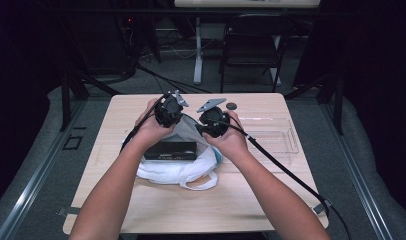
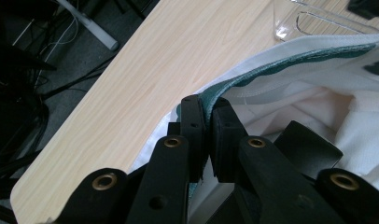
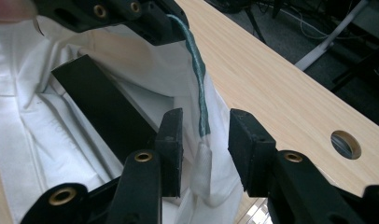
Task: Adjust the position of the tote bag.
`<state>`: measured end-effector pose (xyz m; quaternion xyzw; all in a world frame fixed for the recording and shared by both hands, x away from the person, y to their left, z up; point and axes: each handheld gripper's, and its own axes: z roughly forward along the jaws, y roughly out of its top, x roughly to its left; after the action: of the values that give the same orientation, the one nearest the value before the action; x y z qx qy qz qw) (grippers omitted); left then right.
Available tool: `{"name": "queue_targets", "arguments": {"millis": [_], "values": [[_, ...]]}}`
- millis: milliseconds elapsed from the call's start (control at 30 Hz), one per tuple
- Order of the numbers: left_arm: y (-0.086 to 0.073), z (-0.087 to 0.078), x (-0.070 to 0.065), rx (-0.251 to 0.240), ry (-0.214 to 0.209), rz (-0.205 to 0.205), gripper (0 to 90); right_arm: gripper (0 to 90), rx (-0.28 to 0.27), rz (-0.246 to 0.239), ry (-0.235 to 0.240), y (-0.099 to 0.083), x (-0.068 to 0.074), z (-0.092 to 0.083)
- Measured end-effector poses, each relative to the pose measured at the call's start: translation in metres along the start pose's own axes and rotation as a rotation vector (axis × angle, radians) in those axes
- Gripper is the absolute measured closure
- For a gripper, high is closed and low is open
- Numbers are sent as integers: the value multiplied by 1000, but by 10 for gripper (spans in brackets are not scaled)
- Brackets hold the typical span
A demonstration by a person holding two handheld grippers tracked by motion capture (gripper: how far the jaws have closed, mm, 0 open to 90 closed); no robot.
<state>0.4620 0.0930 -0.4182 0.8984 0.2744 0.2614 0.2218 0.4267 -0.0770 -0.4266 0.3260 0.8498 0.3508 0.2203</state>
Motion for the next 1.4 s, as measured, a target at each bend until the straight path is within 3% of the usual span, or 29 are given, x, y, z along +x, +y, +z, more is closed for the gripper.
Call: {"name": "queue_targets", "arguments": {"millis": [400, 667, 733, 800, 933, 1033, 1233, 1400], "values": [[-2, 1, 3, -9, -7, -10, 849, 757, 43, 40, 35, 3, -4, 24], [-2, 0, 1, -17, -8, -12, 824, 845, 56, 44, 12, 4, -6, 28], [-3, -1, 2, -32, -33, -25, 790, 847, 61, 37, 4, 4, -6, 27], [-3, -4, 2, -40, -26, -28, 742, 848, 62, 35, -2, 4, -6, 25], [-7, -10, 3, -59, -33, -45, 684, 848, 62, 42, 4, 5, -6, 24], [-12, -19, 7, -80, -18, -36, 646, 848, 63, 37, -1, 5, -5, 23], [-24, -42, 18, -133, -9, -75, 593, 848, 65, 37, -2, 5, -5, 24], [-45, -59, 26, -129, 25, -82, 537, 848, 65, 36, -5, 5, -5, 23]]}}
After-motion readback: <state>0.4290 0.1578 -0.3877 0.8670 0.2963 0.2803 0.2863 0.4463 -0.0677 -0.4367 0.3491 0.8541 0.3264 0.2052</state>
